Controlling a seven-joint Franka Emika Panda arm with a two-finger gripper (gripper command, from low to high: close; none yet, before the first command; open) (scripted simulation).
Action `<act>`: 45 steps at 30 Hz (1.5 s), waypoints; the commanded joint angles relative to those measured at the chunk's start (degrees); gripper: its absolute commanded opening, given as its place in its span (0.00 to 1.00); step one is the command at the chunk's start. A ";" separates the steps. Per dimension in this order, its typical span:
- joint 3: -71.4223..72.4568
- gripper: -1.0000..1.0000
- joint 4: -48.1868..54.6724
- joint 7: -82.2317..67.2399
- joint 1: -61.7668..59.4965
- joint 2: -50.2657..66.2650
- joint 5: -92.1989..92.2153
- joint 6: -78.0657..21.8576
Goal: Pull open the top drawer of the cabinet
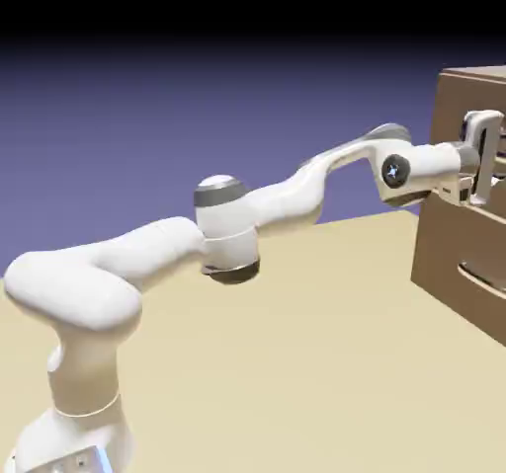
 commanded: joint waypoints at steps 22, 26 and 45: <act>0.23 0.00 -41.51 -10.02 23.91 4.83 7.76 -16.88; 0.44 0.00 -49.82 -11.07 28.96 5.72 8.09 -20.09; 0.81 0.00 -88.88 -14.30 55.67 9.44 5.56 -32.66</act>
